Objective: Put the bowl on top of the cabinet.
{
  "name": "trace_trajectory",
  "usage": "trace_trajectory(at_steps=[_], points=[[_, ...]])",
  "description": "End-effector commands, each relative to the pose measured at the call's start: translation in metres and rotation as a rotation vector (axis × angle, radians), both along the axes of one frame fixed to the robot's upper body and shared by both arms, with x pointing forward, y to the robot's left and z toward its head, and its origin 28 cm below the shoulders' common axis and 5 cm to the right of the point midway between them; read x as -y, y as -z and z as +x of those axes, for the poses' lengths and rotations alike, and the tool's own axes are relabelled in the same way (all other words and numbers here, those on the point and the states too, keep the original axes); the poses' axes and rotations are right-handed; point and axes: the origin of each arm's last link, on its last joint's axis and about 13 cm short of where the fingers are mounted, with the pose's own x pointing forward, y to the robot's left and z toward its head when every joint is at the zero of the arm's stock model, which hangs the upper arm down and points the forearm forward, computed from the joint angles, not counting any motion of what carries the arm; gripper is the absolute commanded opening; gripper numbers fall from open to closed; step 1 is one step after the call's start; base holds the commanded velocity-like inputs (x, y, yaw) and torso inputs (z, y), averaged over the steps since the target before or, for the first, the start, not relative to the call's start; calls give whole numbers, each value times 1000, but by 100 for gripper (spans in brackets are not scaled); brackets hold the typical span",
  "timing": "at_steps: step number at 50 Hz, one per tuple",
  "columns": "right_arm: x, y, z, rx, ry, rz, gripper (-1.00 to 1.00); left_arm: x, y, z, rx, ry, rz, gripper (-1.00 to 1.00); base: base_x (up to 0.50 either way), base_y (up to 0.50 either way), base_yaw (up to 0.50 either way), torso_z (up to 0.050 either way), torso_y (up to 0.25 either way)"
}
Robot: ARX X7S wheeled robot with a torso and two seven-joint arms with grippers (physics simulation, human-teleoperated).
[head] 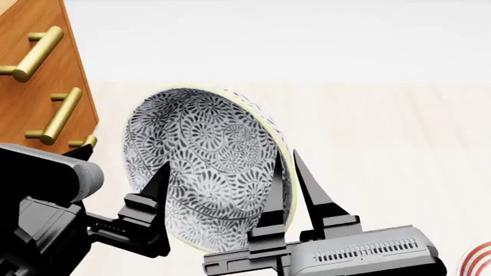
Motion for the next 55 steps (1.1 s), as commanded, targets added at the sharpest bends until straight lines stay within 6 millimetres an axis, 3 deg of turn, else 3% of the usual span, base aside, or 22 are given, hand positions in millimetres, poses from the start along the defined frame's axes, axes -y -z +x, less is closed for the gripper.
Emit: trace_trajectory(at_steps=[1,33,34,47,55], points=[[1,-3,-5,29,-8,-4,-100,-1,3,3,-5,-7,-2,100,0,0,0,0,0],[1,-1,-14,38,-29,-4,-100,-2,9,5,-12,-14,23,100,0,0,0,0,0],[1,-1,-13,38,-29,-4,-100,-2,8,5,-7,-40,37,-100,0,0,0,0,0],[1,-3,-12,32,-22,1,-100,3,9,-5,93,-25,163,-100,0,0,0,0,1],[3,0,-9,21,-14,8,-100,3,8,3,73,10,142,-100,0,0,0,0,0]])
